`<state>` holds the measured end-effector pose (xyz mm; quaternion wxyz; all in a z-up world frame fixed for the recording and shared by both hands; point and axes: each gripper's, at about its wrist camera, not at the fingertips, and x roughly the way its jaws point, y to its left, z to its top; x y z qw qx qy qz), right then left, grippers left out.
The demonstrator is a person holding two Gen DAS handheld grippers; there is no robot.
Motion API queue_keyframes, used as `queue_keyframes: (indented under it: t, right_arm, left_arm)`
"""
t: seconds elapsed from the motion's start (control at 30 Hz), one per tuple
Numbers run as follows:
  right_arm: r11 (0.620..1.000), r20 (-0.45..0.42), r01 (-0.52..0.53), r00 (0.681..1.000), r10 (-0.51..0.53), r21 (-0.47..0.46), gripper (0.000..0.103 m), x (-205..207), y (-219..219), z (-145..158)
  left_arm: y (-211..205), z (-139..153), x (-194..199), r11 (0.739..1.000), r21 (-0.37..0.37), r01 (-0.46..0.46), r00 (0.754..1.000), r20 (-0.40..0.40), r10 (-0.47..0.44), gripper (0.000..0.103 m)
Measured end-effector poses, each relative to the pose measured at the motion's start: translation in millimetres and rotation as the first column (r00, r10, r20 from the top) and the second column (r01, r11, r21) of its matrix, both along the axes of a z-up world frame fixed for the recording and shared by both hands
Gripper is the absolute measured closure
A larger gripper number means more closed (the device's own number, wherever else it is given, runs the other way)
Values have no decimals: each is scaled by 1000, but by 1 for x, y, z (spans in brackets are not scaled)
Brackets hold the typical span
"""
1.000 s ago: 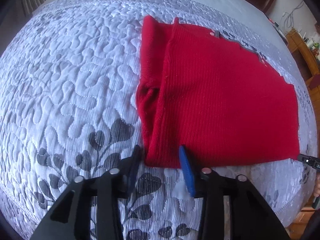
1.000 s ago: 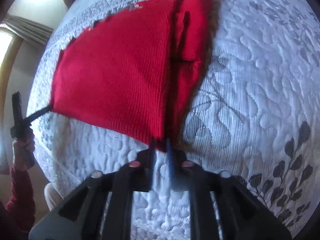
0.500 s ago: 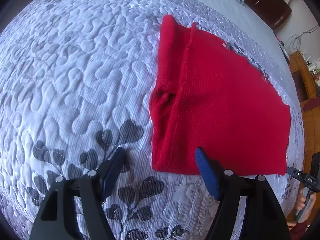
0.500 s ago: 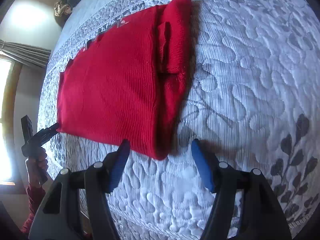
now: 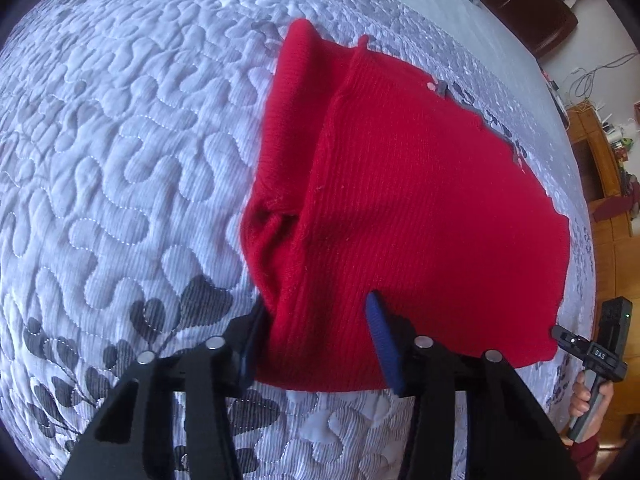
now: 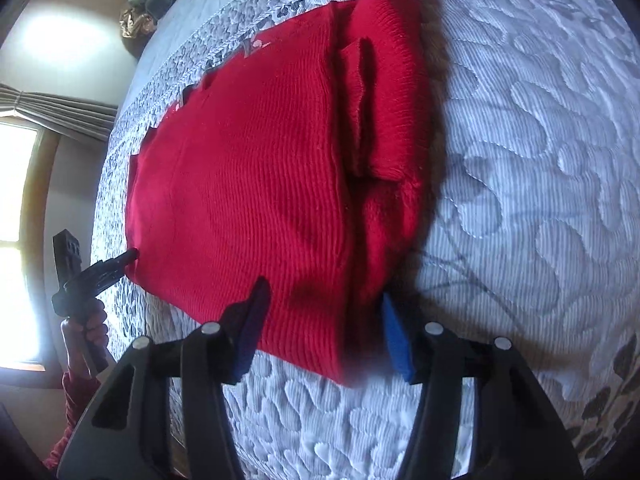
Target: Fold small clothes
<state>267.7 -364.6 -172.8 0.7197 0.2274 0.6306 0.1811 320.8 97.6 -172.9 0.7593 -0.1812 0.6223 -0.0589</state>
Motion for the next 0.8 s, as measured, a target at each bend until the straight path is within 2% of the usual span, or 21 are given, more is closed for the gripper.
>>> queue_keyframes:
  t: [0.07,0.1,0.13,0.27,0.3,0.33,0.4,0.5,0.67,0.8]
  right_arm:
    - [1000,1,-11,1000,11,20,67,1,2,-1]
    - [999,-4,-17,1000,17,32,71,1,4,-2]
    - [999,-4,-27,1000,28,32,71,2,7,-2]
    - [999,-2,-44,999,44,-5,83,4,12,-1]
    - [999,-7,-41,999,41,-2,91,5,12,-1]
    - [999,-15,-38,999,38,7,92,4,11,-1]
    - [999,-15,-32,999,32,9,93,2,6,0]
    - [999,7,-34,999,34,1,94,-4,2,10]
    - [999,26,-47,999,48,-14,94,-10,1,27]
    - [997,31,-73,997,74,-35,94,-24,-1,39]
  left_arm:
    - [6,1,-1,997,-66,-34,999,-8,33,84]
    - [6,1,-2,992,-124,-30,999,-19,28,87]
    - [4,0,-2,988,-150,-27,999,-23,24,87]
    - [-10,-4,5,998,-62,20,1000,-23,-21,87]
    - [-10,-7,6,998,-58,19,999,-30,-21,86]
    - [-7,-9,7,997,-75,3,999,-39,-5,87]
    - [-3,-8,6,995,-100,-26,999,-46,22,89]
    - [-7,3,-1,998,-66,-4,1000,-18,2,91]
    - [-6,22,-12,997,-74,-3,1000,18,4,92]
    - [-3,33,-24,995,-99,-4,1000,17,6,92]
